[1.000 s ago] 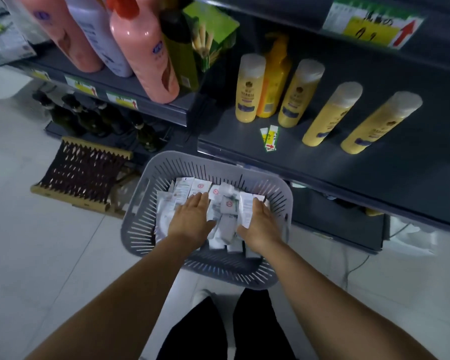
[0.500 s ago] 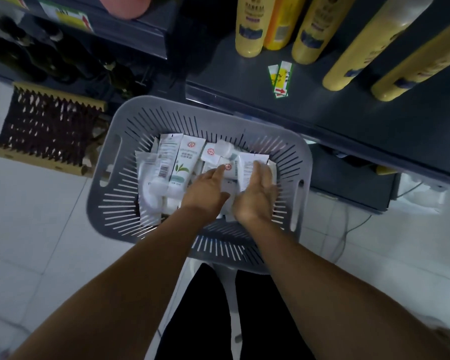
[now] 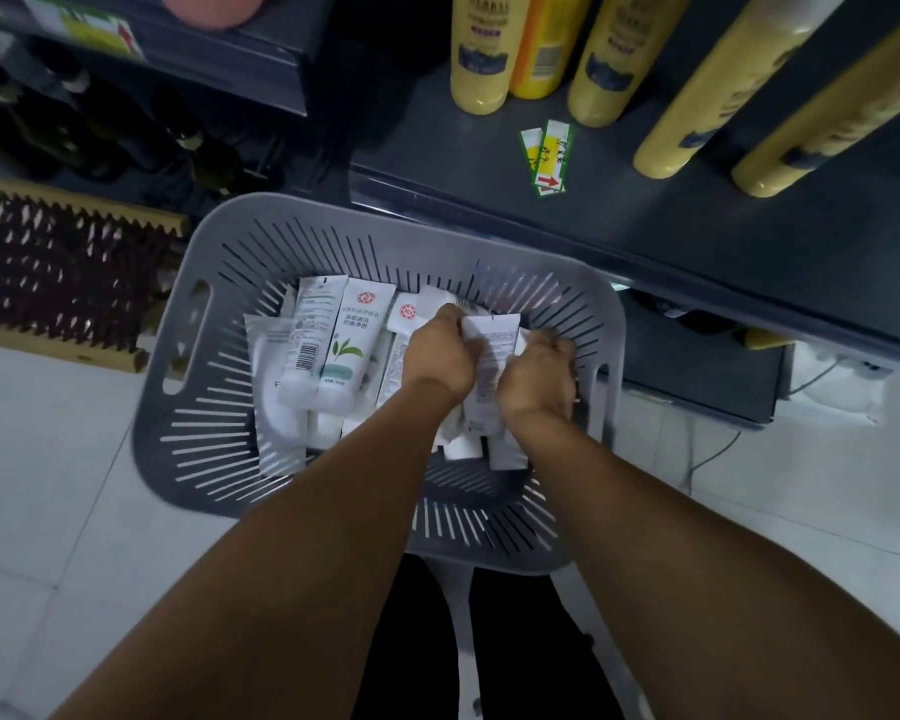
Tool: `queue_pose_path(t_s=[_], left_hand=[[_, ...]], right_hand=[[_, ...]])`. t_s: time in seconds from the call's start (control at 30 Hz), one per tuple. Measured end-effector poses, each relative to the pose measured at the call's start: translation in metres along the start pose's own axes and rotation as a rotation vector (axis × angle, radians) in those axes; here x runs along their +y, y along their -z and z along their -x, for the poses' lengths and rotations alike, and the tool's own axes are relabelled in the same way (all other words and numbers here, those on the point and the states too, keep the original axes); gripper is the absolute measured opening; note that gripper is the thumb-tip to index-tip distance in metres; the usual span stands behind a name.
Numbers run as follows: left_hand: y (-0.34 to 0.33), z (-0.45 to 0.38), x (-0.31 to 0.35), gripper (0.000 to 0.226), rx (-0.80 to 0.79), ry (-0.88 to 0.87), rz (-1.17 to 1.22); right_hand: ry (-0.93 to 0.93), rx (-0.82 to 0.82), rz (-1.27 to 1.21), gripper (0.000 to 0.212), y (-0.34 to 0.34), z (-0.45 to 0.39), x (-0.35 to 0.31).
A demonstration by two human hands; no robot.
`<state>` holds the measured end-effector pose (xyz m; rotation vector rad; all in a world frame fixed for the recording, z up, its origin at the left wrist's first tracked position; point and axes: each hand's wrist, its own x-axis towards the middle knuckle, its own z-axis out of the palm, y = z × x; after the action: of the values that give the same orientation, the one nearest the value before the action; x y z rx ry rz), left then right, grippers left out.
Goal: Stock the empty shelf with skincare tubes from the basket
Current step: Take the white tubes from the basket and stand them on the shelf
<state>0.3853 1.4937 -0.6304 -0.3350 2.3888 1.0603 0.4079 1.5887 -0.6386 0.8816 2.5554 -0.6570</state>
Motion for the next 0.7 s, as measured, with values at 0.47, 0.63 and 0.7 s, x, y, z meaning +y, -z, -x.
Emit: queue_pose_path(t_s=[0.47, 0.63, 0.7], left_hand=[[0.109, 0.064, 0.010, 0.039, 0.118, -0.240, -0.125], [0.160, 0.099, 0.056, 0.054, 0.181, -0.396, -0.132], [0.177, 0.116, 0.081, 0.053, 0.217, -0.483, -0.124]], right_hand=[[0.271, -0.003, -0.247, 0.023, 0.045, 0.066, -0.040], [0.385, 0.136, -0.345, 0.017, 0.109, 0.092, -0.057], [0.439, 0.201, -0.418, 0.019, 0.141, 0.103, -0.065]])
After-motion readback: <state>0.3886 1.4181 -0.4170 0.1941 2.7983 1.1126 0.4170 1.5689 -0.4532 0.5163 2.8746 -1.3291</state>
